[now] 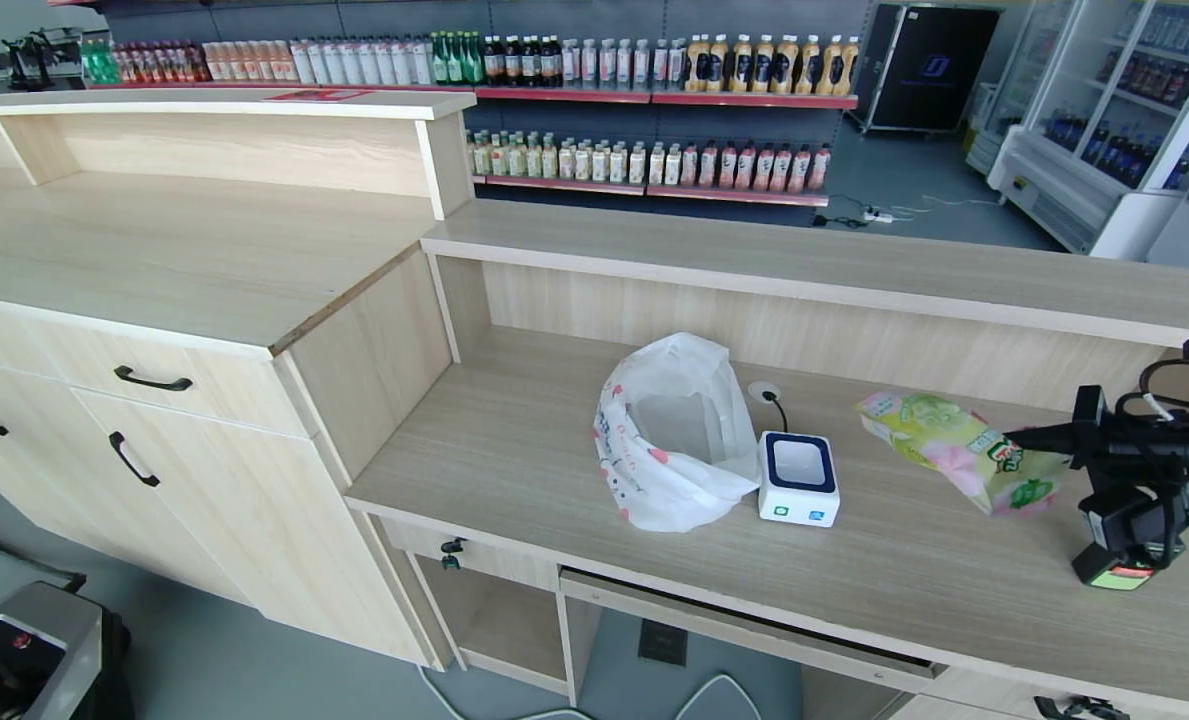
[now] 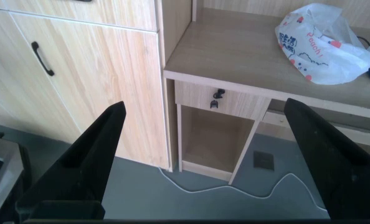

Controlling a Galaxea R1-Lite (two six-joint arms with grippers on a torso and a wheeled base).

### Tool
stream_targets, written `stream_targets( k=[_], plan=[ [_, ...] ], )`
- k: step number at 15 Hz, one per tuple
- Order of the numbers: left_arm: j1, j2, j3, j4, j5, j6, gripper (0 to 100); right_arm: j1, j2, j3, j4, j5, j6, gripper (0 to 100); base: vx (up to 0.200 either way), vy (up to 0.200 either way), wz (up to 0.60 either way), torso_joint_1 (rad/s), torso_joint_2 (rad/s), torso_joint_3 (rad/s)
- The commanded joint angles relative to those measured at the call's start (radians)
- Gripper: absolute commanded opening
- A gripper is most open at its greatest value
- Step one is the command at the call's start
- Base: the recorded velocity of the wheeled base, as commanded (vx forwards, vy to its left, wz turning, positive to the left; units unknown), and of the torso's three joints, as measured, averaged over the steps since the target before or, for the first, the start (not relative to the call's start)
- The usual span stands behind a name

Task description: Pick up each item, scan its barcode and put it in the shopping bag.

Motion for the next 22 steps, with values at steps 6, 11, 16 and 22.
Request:
stream_targets(
  k=[6,11,16,22],
  plan=[
    [0.0,0.0,0.0,0.0,0.0,0.0,100,0.049,0.051,-0.012,-0.005,-0.001,-0.008,0,0.0,0.0,0.0,0.0,0.0,0.0],
    [0.0,0.0,0.0,0.0,0.0,0.0,100,0.049,0.068,-0.033,-0.006,-0.006,-0.008,0,0.0,0.0,0.0,0.0,0.0,0.0],
    [0.0,0.0,0.0,0.0,0.0,0.0,100,0.053,0.08,-0.033,-0.008,-0.012,-0.011,0,0.0,0.0,0.0,0.0,0.0,0.0],
    [0.0,0.0,0.0,0.0,0.0,0.0,100,0.079,0.097,-0.044,-0.008,-0.02,-0.011,0,0.0,0.0,0.0,0.0,0.0,0.0]
  ],
)
